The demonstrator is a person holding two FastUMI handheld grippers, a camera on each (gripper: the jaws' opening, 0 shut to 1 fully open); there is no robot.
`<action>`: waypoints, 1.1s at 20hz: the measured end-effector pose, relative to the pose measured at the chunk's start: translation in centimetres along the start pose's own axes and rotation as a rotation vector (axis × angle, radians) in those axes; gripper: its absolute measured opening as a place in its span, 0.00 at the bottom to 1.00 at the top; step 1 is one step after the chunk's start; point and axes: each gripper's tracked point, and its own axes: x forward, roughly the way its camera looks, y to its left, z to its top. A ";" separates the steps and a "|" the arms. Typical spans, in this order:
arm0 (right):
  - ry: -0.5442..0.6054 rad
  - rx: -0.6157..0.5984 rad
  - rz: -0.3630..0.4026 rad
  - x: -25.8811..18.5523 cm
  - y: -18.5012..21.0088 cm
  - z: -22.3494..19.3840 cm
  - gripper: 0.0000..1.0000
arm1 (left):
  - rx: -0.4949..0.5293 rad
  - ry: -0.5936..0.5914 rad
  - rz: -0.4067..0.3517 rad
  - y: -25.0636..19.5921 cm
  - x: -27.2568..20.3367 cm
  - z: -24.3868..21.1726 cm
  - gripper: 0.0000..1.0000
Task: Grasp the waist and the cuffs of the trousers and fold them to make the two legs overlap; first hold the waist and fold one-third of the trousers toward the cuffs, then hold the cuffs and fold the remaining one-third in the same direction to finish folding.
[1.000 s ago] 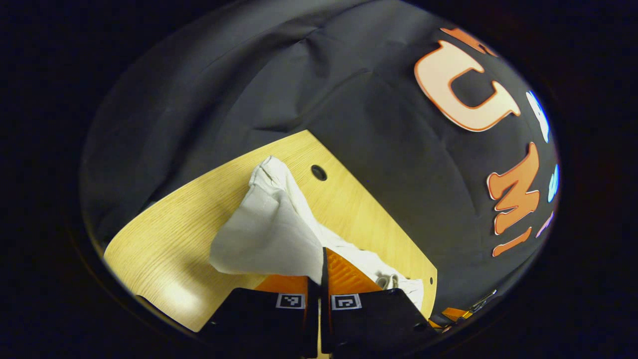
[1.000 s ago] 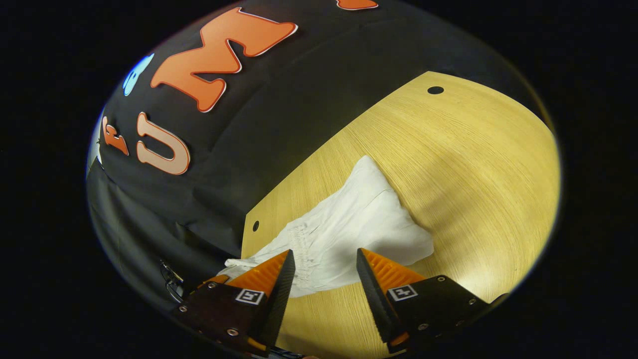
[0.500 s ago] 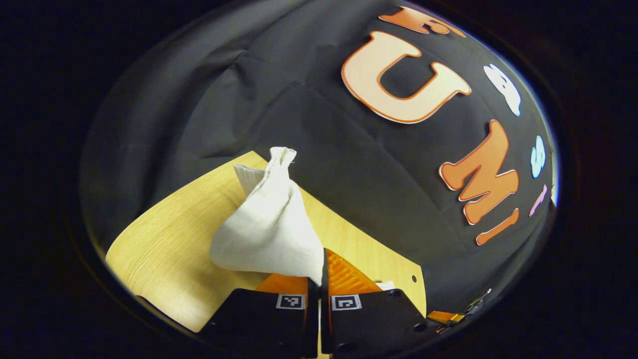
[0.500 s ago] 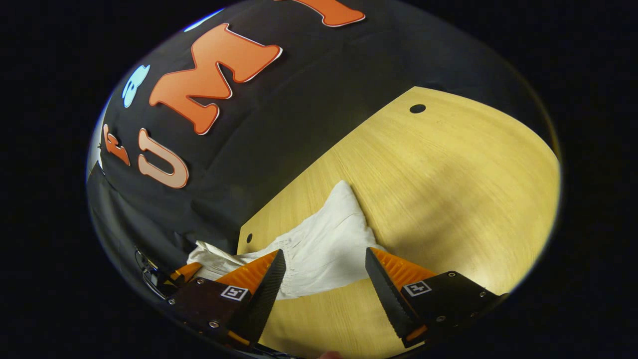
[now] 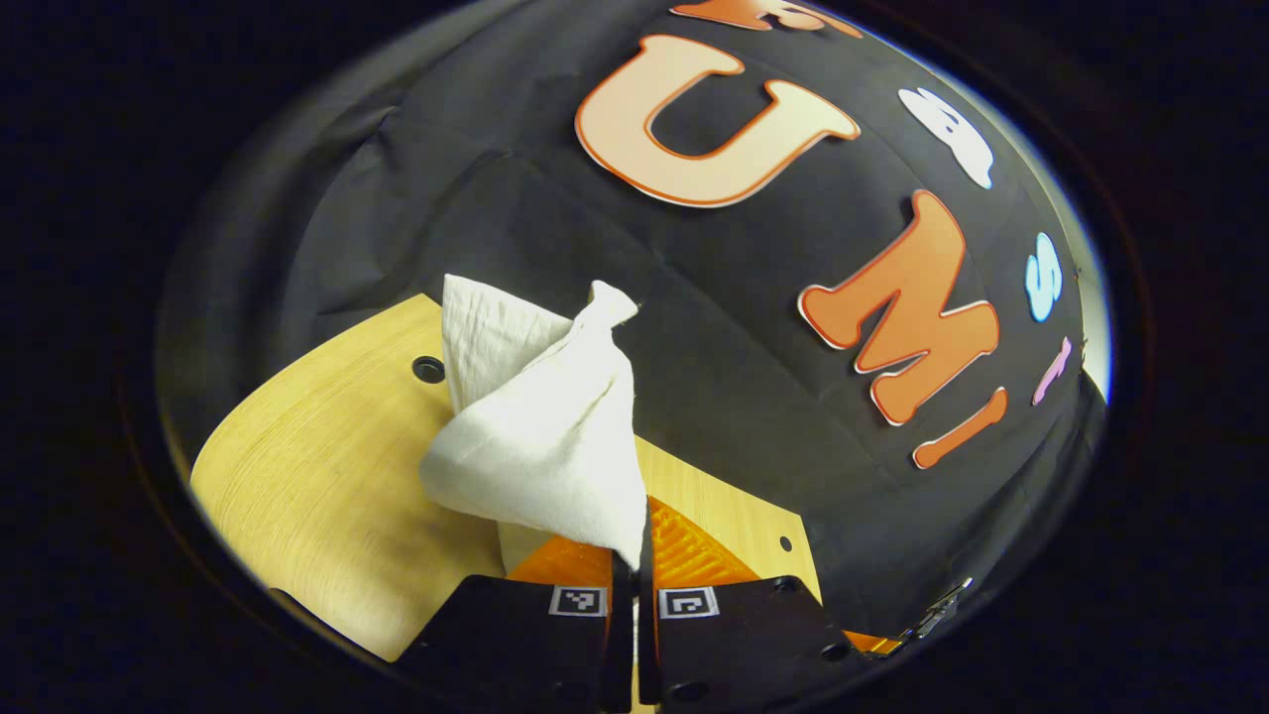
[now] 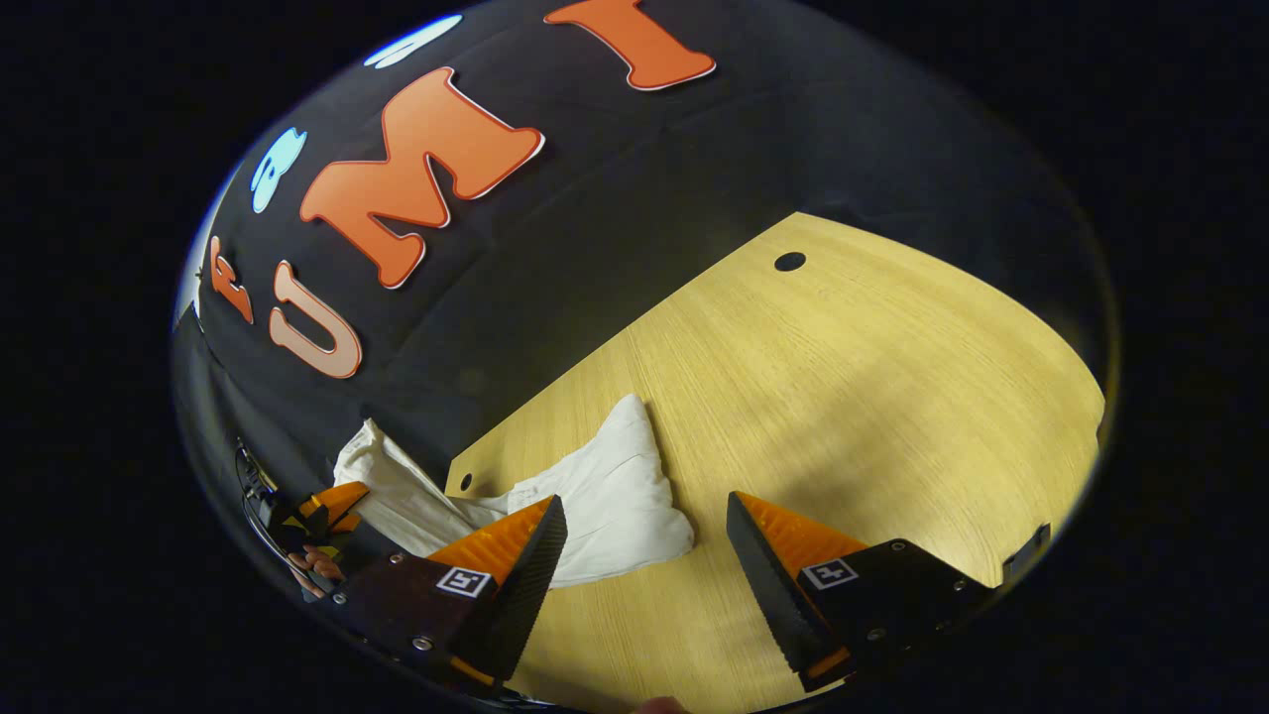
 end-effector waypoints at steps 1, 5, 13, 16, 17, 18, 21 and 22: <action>-0.006 -0.004 -0.007 -0.3 -0.5 0.2 0.98 | 0.011 0.008 -0.003 -0.8 0.5 -0.6 0.05; -0.031 -0.014 -0.024 -2.0 -2.6 1.3 0.98 | 0.047 0.041 -0.023 -4.3 2.5 -3.1 0.06; -0.053 -0.012 -0.059 -4.4 -7.5 3.0 0.98 | 0.134 0.145 -0.068 -11.9 7.1 -11.1 0.06; -0.059 -0.007 -0.069 -5.1 -9.2 3.7 0.98 | 0.180 0.199 -0.080 -13.6 9.3 -15.3 0.06; -0.062 -0.003 -0.070 -5.3 -9.6 4.0 0.98 | 0.201 0.217 -0.074 -13.7 9.7 -16.1 0.06; -0.065 0.000 -0.069 -5.5 -10.1 4.3 0.98 | 0.220 0.234 -0.068 -14.1 10.2 -17.3 0.06; -0.066 0.006 -0.073 -6.0 -11.4 4.8 0.98 | 0.276 0.320 -0.048 -14.9 11.6 -22.5 0.06; -0.066 0.007 -0.070 -6.1 -11.7 4.8 0.98 | 0.294 0.356 -0.057 -15.3 11.7 -24.4 0.07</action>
